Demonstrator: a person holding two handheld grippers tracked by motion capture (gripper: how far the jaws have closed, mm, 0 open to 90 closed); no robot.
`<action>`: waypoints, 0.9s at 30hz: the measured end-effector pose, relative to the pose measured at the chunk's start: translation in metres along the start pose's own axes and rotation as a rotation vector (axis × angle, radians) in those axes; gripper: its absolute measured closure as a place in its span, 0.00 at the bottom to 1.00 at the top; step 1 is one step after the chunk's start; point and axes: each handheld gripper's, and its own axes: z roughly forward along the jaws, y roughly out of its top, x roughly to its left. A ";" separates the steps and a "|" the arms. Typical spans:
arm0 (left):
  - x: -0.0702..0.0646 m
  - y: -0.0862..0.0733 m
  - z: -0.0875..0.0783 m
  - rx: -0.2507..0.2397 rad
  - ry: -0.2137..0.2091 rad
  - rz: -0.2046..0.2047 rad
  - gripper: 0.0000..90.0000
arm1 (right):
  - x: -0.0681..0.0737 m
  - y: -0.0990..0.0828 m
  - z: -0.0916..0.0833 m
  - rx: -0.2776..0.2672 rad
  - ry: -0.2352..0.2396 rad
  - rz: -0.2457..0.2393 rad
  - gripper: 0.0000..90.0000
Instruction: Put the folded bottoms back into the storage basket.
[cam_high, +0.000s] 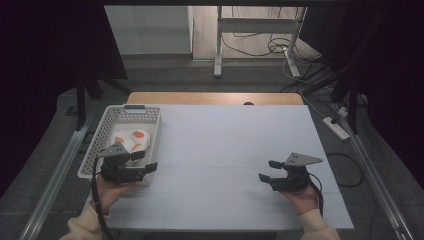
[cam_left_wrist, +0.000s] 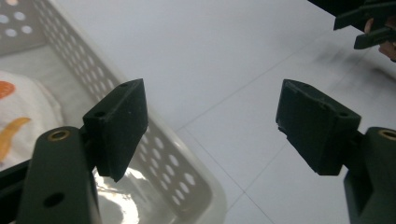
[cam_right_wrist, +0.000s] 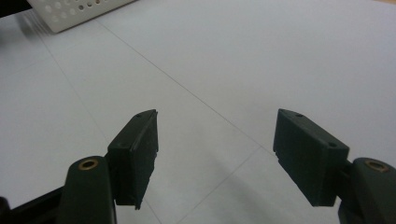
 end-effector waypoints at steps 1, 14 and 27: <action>-0.001 -0.001 0.000 0.004 -0.002 0.002 0.27 | 0.001 0.001 -0.001 -0.002 -0.003 -0.007 0.35; -0.012 -0.006 0.003 0.001 -0.007 0.031 0.26 | 0.011 0.006 -0.012 -0.045 -0.019 -0.081 0.35; -0.010 -0.006 0.003 -0.008 0.004 0.023 0.26 | 0.011 0.005 -0.012 -0.040 -0.019 -0.079 0.35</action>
